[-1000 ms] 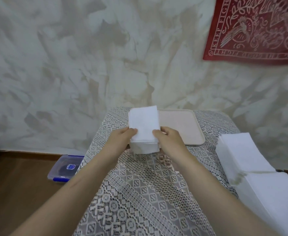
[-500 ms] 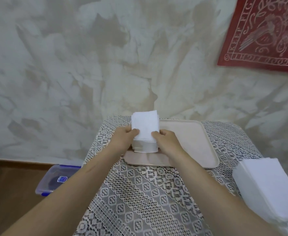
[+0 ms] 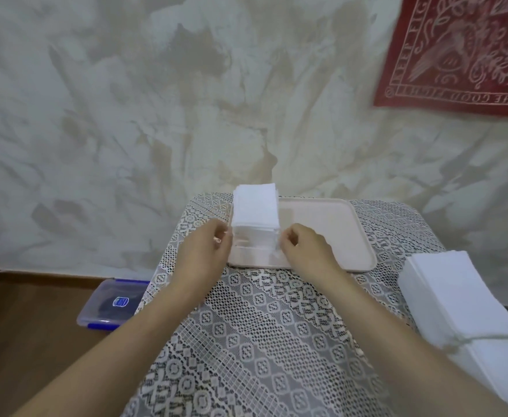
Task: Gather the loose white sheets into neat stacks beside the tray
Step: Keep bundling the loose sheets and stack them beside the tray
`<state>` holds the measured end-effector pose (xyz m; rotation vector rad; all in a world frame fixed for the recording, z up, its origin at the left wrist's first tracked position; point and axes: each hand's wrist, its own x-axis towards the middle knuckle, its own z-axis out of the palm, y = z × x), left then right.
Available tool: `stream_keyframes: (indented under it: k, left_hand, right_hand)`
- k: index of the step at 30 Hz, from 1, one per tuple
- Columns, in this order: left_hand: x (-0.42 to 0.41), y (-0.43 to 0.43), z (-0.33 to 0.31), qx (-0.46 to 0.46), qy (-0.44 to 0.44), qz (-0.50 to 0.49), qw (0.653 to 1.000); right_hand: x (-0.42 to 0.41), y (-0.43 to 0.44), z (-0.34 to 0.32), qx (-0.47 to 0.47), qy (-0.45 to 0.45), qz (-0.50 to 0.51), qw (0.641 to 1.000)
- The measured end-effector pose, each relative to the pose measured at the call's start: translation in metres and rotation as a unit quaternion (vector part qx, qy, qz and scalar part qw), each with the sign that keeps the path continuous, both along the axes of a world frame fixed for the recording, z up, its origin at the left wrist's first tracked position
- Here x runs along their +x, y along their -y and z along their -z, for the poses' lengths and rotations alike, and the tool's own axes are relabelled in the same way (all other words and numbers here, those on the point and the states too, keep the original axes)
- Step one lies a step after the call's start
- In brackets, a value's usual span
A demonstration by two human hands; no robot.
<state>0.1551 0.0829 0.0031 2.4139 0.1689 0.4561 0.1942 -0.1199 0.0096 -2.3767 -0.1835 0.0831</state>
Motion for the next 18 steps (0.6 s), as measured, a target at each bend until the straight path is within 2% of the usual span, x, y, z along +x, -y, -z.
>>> stream_keyframes:
  k: [4,6,10,18]
  left_hand:
    - [-0.01,0.003,0.009,0.171,-0.015,0.107,0.979]
    - [-0.008,0.004,0.015,0.217,-0.017,0.146,0.965]
    - [0.003,0.006,0.02,0.278,-0.043,0.163,0.946]
    - [0.039,0.007,0.014,0.326,-0.074,0.151,0.93]
  right_hand:
    - [-0.016,-0.008,0.002,-0.151,0.049,-0.098,0.982]
    - [-0.019,-0.018,0.005,-0.189,0.074,-0.122,0.972]
    - [-0.013,-0.027,0.007,-0.212,0.093,-0.138,0.963]
    - [0.022,-0.027,0.014,-0.243,0.104,-0.134,0.955]
